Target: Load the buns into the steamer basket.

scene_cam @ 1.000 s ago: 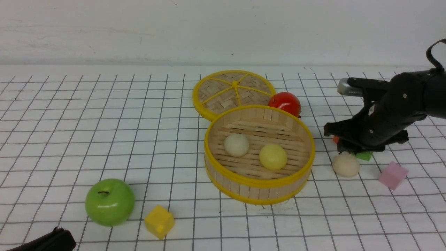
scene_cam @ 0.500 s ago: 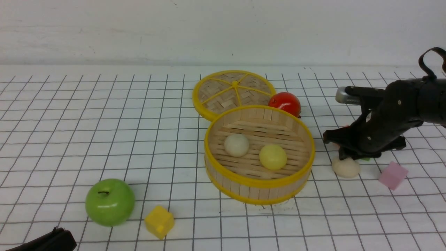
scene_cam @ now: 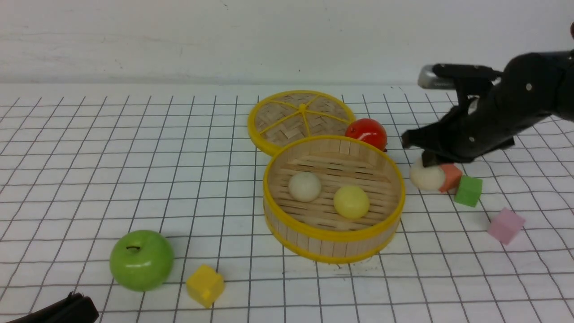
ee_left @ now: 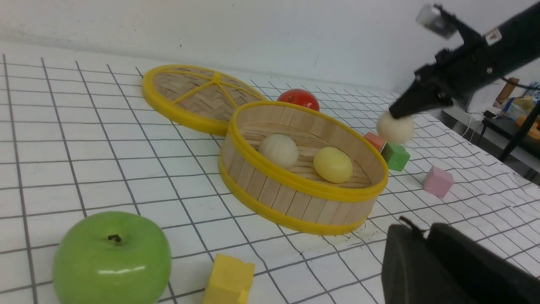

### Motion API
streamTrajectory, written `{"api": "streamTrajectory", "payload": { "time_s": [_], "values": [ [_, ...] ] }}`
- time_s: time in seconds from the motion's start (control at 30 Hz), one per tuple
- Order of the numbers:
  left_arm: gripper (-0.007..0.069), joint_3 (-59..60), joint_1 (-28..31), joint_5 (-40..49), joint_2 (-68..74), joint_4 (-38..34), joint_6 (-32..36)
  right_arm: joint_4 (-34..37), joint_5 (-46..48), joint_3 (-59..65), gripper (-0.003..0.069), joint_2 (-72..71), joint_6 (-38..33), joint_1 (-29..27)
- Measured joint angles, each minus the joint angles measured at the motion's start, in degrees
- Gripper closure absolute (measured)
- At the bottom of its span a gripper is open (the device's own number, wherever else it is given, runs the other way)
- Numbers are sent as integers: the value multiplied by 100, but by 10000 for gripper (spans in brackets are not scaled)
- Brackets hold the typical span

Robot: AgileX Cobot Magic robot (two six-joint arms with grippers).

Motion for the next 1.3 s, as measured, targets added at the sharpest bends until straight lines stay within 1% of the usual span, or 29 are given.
{"api": "streamTrajectory", "payload": {
  "time_s": [0.17,0.27,0.3,0.37,0.47,0.57,0.6,0.67,0.7,0.73,0.8,0.83,0.87,0.9,0.93,0.97,1.0,1.03,1.1,1.13,1.17,1.2,1.23,1.3],
  "values": [
    [560,0,0,0,0,0,0,314,-495,-342,650,319,-227,259],
    [556,0,0,0,0,0,0,604,-1005,-626,638,905,-289,396],
    [556,0,0,0,0,0,0,619,-1005,-639,638,941,-289,404],
    [554,0,0,0,0,0,0,773,-1238,-762,626,1256,-323,445],
    [554,0,0,0,0,0,0,956,-1401,-929,576,1710,-323,464],
    [554,0,0,0,0,0,0,1003,-1466,-974,482,1827,-323,464],
    [554,0,0,0,0,0,0,1003,-1471,-981,419,1811,-323,464],
    [554,0,0,0,0,0,0,998,-1393,-993,335,1731,-323,464],
    [554,0,0,0,0,0,0,943,-1243,-993,282,1620,-323,464],
    [554,0,0,0,0,0,0,870,-1052,-993,244,1486,-323,464],
    [554,0,0,0,0,0,0,694,-579,-982,206,1185,-323,464],
    [554,0,0,0,0,0,0,564,-251,-982,197,947,-323,464],
    [554,0,0,0,0,0,0,538,-180,-976,197,844,-323,464],
    [554,0,0,0,0,0,0,295,398,-953,214,459,-253,464],
    [554,0,0,0,0,0,0,117,808,-893,247,112,-182,464],
    [554,0,0,0,0,0,0,30,1041,-816,278,-190,-112,464],
    [554,0,0,0,0,0,0,10,1096,-791,286,-190,-97,464],
    [554,0,0,0,0,0,0,-137,1467,-528,365,-739,19,464],
    [554,0,0,0,0,0,0,-227,1738,-61,466,-1285,98,453],
    [554,0,0,0,0,0,0,-232,1773,-10,489,-1406,110,454],
    [554,0,0,0,0,0,0,-260,1835,372,569,-1821,208,454],
    [554,0,0,0,0,0,0,-267,1840,594,610,-2059,254,454],
    [554,0,0,0,0,0,0,-267,1852,863,649,-2345,325,454],
    [554,0,0,0,0,0,0,-272,1853,1366,676,-2850,388,454]
  ]
}}
